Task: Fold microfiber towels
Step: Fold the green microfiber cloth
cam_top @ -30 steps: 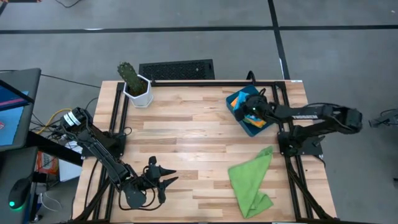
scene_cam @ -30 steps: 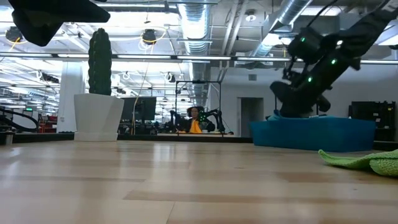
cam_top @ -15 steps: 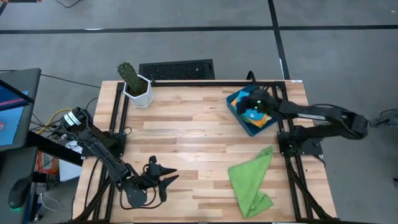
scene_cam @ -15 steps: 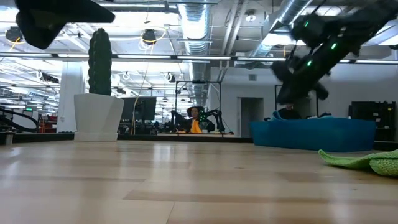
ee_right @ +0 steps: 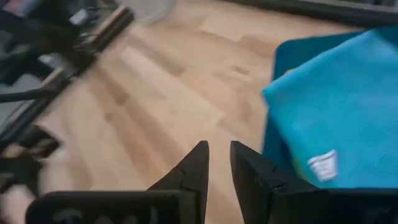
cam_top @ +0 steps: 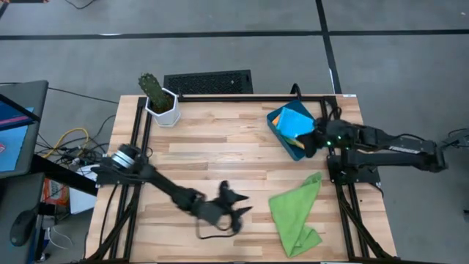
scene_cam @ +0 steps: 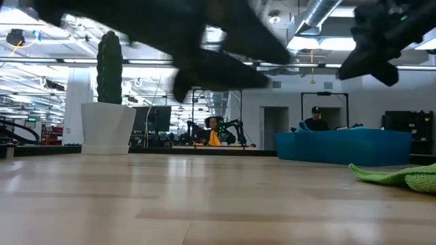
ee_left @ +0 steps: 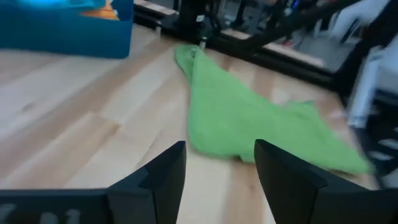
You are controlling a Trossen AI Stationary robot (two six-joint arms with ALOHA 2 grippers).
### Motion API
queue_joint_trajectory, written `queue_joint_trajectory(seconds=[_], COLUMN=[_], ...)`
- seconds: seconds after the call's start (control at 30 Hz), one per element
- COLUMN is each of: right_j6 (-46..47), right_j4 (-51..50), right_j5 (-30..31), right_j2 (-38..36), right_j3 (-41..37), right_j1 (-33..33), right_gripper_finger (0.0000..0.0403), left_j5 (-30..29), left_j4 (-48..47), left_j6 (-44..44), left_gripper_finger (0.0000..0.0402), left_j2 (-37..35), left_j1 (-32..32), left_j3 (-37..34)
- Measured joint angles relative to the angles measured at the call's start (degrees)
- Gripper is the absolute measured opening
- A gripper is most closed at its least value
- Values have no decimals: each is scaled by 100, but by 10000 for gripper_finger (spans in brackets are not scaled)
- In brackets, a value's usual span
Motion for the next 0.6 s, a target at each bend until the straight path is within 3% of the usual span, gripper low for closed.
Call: queue_joint_trajectory(seconds=[0.13, 0.27, 0.47, 0.6], right_j6=[327, 460, 463, 465], right_j4=[-4, -9, -9, -4], right_j5=[46, 51, 136, 447], right_j2=[-216, -248, -232, -232], right_j3=[0, 0, 0, 0], right_j1=[577, 1035, 1564, 1819], right_gripper_finger=[91, 91, 91, 91], left_j5=[123, 805, 1802, 1671], left_j4=[-475, -647, -909, -1173], left_j6=[651, 875, 387, 168], left_gripper_finger=[185, 185, 185, 185], left_j2=[702, 1332, 2093, 2362], left_j1=[389, 715, 1082, 1096], left_j3=[1082, 1765, 2290, 2639])
